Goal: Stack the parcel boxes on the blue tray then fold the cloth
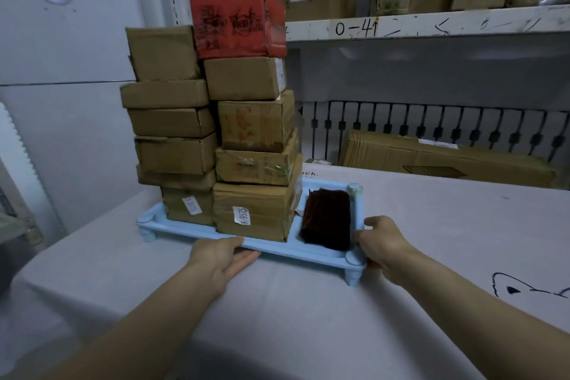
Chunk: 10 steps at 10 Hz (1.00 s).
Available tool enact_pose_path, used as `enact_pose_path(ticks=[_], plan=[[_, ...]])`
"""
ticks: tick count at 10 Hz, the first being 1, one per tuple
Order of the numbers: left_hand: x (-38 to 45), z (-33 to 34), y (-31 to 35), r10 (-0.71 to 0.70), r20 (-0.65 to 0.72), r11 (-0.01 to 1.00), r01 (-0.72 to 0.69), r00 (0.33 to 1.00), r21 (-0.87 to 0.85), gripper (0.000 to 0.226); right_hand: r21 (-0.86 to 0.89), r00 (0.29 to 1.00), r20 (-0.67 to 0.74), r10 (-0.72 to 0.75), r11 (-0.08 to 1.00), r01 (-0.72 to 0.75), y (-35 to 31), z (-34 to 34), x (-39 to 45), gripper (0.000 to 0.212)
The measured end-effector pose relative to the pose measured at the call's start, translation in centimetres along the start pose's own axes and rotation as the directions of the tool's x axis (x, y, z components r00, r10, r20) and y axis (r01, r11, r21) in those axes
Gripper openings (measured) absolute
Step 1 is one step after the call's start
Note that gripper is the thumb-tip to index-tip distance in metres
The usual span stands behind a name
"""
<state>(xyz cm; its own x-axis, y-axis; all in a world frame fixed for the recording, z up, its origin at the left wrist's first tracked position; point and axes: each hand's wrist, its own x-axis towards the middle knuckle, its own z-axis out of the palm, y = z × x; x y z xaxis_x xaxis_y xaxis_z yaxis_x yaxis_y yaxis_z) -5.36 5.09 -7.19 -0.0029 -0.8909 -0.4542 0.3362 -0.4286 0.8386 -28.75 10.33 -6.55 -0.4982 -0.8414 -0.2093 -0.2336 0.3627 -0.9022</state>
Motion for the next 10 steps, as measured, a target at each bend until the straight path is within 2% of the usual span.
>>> enact_pose_path(ticks=[2, 7, 10], plan=[[2.8, 2.5, 0.7, 0.002, 0.014, 1.0, -0.002, 1.0, 0.01, 0.027, -0.02, 0.996, -0.089, 0.008, 1.0, -0.01, -0.8, 0.0, 3.5, 0.038], [8.0, 5.8, 2.0, -0.002, 0.045, 1.0, 0.001, 0.999, 0.018, 0.024, 0.01, 0.991, -0.124, 0.044, 0.999, -0.043, -1.5, -0.2, 9.4, 0.031], [6.9, 4.3, 2.3, -0.005, 0.037, 0.994, 0.002, 0.999, 0.106, 0.03, 0.056, 0.997, -0.074, 0.034, 0.998, -0.03, -1.0, -2.3, 8.3, 0.058]])
